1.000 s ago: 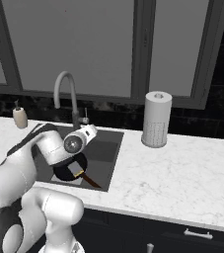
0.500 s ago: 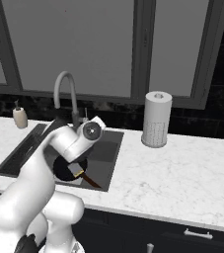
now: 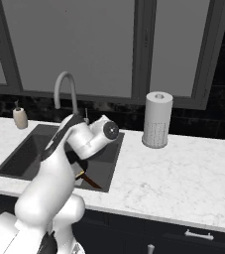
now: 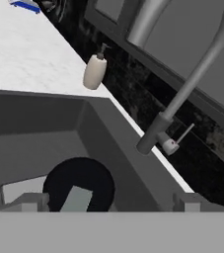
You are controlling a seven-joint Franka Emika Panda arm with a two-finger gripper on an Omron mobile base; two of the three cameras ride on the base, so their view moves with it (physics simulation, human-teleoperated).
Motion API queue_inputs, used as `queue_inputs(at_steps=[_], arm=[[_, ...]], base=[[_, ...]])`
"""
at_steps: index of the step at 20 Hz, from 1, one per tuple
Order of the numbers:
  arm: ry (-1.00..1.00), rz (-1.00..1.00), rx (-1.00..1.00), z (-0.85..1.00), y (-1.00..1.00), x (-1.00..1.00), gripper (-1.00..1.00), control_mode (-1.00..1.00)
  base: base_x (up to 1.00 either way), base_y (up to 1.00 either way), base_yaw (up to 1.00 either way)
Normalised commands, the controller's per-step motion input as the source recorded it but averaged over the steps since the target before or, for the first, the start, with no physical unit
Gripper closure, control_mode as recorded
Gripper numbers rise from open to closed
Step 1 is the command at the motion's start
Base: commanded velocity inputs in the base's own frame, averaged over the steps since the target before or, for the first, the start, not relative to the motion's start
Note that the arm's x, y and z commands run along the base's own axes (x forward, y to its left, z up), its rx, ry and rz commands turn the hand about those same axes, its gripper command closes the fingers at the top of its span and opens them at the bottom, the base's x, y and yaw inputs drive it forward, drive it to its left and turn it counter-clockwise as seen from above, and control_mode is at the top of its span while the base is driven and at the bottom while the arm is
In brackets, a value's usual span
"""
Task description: Pick the pan and sponge and place them into the sink. Then turn on the water.
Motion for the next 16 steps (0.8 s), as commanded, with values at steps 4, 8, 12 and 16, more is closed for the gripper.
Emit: queue_inputs(at_steps=[4, 8, 12, 16], arm=[[0.00, 0.03, 0.12, 0.00, 0.03, 0.31, -1.00, -1.00], [0.04, 0.00, 0.12, 0.00, 0.09, 0.40, -1.00, -1.00], [0.12, 0.00, 0.13, -0.01, 0.07, 0.45, -1.00, -1.00], [0.15, 0.00, 0.17, -0.03, 0.06, 0.43, -1.00, -1.00]], base=[[0.00, 0.00, 0.00], [0.00, 0.00, 0.00], [0.00, 0.00, 0.00], [0.00, 0.00, 0.00]])
